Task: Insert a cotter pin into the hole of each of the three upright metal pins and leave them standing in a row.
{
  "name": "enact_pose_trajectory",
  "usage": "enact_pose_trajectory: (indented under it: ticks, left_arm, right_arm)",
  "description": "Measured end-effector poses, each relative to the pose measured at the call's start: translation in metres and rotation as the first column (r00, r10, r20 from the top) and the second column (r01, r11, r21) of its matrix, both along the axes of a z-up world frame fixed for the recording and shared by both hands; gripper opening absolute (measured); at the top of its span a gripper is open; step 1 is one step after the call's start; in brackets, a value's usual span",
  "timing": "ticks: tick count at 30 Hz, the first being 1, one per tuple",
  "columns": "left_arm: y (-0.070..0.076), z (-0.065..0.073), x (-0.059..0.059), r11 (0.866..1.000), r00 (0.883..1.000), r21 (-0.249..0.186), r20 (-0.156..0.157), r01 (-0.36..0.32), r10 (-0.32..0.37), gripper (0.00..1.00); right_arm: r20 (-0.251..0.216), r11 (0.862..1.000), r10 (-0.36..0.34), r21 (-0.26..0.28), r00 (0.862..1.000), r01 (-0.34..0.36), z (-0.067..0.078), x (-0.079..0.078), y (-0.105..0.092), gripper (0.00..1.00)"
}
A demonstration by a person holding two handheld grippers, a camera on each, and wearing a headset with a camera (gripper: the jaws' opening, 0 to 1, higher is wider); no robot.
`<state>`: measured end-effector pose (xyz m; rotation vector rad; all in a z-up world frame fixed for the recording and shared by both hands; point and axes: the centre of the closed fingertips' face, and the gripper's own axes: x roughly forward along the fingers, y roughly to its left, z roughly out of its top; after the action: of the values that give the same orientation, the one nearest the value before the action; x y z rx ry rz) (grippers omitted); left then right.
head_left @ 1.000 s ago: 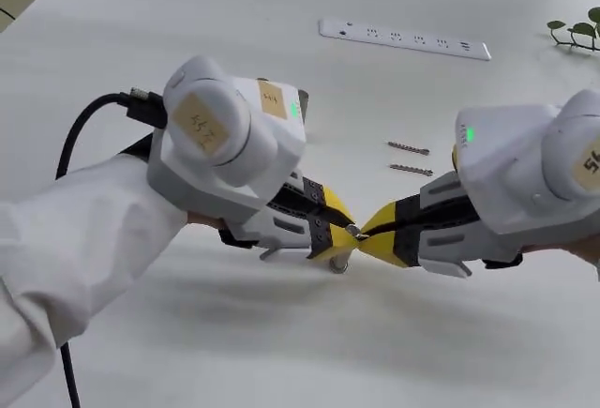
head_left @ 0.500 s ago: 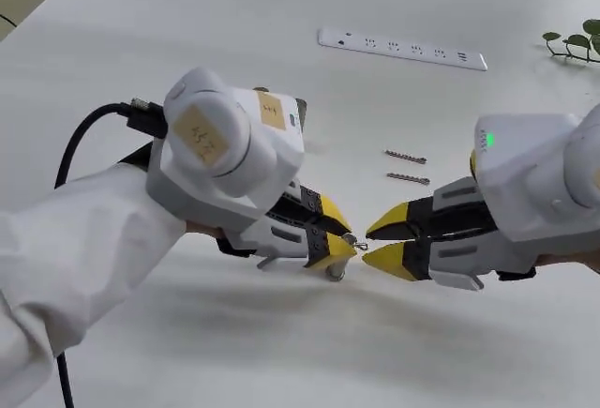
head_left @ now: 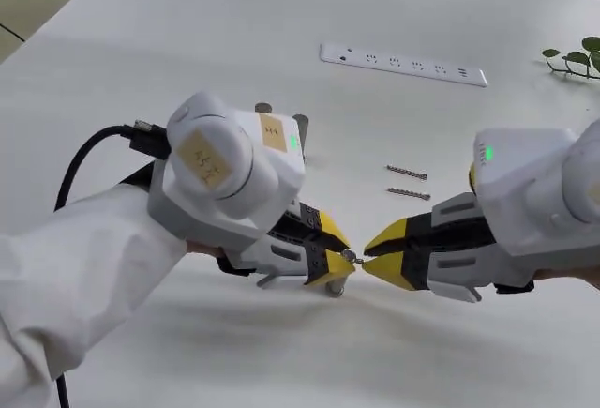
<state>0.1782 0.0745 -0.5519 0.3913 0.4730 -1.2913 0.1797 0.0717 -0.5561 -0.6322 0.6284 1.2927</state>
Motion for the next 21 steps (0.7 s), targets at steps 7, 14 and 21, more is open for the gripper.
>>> enact_pose_trajectory:
  ticks: [7,14,21]
  left_arm:
    - [0.012,-0.006,0.002,0.999,0.999,-0.003,-0.005,-0.039,0.039,0.29]
    - [0.027,-0.011,-0.007,0.995,0.995,-0.029,-0.031,-0.092,0.091,0.49]
    - [0.038,-0.003,-0.016,0.983,0.988,-0.116,-0.075,-0.144,0.136,0.77]
  right_arm:
    - [-0.007,1.000,-0.024,0.015,1.000,0.025,0.002,0.001,0.000,0.04]
    - [-0.019,0.999,-0.030,0.032,0.999,0.031,0.003,-0.004,0.004,0.07]
    - [-0.034,0.998,-0.038,0.051,0.999,0.040,0.002,-0.006,0.010,0.09]
